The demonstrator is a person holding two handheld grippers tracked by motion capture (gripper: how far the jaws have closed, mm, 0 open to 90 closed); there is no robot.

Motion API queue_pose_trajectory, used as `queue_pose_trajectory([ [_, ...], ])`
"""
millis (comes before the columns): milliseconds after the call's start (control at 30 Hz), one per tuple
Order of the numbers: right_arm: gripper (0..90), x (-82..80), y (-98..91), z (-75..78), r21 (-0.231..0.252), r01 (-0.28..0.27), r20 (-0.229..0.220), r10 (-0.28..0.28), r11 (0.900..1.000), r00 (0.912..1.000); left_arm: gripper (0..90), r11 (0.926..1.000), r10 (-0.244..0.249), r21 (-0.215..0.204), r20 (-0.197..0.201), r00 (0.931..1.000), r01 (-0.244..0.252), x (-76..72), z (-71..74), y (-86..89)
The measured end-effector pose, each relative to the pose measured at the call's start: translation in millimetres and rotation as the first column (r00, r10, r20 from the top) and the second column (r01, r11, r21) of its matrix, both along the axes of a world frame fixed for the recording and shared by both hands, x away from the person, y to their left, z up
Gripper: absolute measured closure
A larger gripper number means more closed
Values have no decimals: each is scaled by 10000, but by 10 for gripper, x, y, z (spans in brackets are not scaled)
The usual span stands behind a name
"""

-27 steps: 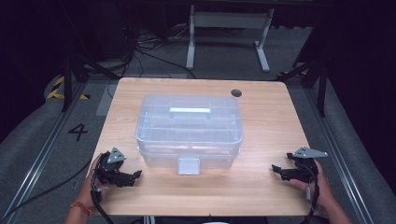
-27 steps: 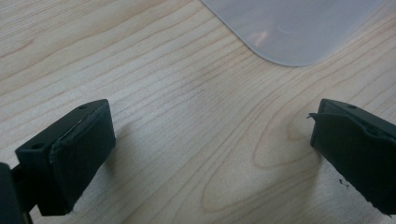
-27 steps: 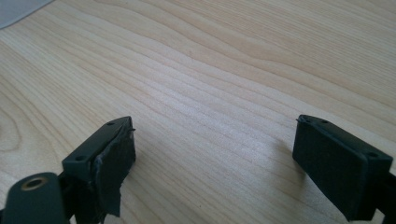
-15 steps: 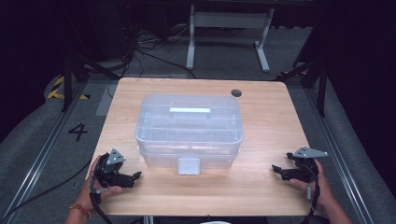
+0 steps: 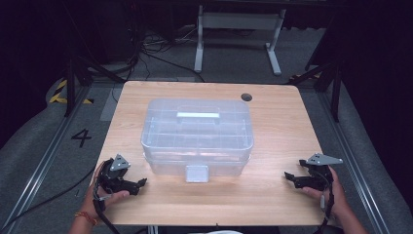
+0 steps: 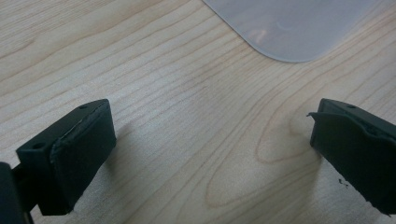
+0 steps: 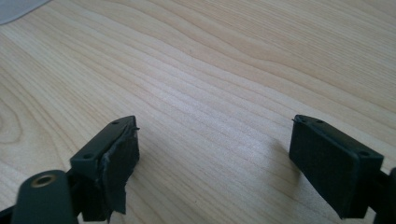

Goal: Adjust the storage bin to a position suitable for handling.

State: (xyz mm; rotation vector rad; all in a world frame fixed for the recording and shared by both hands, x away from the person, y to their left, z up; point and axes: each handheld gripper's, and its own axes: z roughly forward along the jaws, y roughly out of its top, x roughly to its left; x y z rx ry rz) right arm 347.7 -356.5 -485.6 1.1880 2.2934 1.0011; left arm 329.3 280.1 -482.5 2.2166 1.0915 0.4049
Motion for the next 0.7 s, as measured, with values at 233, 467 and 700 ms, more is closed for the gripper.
queue_pose_trajectory([
  [233,232,1,-4,10,-37,-205,147,205,9998,9997,30,9999,159,-53,78,9998,-158,-35,1,16],
  [467,289,-22,1,33,94,-386,326,382,9992,9987,34,9999,113,-124,100,9999,-112,-32,-2,26],
  [700,319,-23,6,63,41,-371,521,368,9993,9980,50,9996,245,-112,110,9996,-244,-59,4,43],
])
